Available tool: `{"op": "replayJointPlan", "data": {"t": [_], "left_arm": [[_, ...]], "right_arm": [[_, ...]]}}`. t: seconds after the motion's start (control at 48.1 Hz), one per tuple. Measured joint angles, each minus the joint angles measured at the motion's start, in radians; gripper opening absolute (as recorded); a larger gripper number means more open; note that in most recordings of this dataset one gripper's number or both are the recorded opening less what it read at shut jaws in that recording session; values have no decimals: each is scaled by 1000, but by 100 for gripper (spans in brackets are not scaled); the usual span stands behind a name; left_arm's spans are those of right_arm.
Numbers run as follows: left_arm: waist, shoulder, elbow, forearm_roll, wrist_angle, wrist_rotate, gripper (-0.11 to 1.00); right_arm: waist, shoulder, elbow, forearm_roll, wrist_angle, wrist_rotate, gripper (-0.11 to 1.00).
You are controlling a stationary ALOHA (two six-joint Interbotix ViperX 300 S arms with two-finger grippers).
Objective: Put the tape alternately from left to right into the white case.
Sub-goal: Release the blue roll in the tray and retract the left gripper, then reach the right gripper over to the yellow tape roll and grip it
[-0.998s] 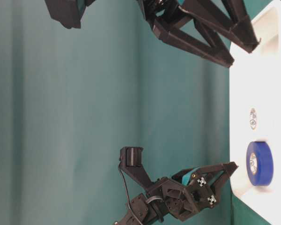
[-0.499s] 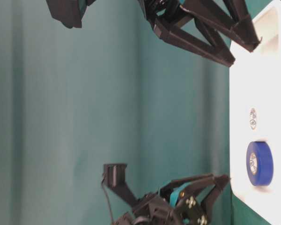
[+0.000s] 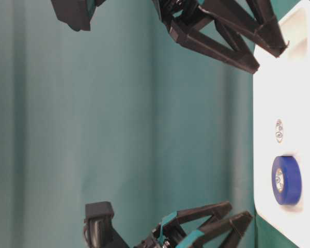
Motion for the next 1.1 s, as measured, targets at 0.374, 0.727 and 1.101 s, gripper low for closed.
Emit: {"op": "replayJointPlan", "data": {"t": [0.374,0.727,1.101], "left_arm": [[-115,-5,43,-2,0,-64,94],[-167,-34,66,-2,0,-170,94],[-170,-40,71,-3,2,-186,94]], "right_arm": [[0,0,0,0,0,0,71],[-2,0,6,0,0,0,71],[-2,0,9,2,2,2,71]]}}
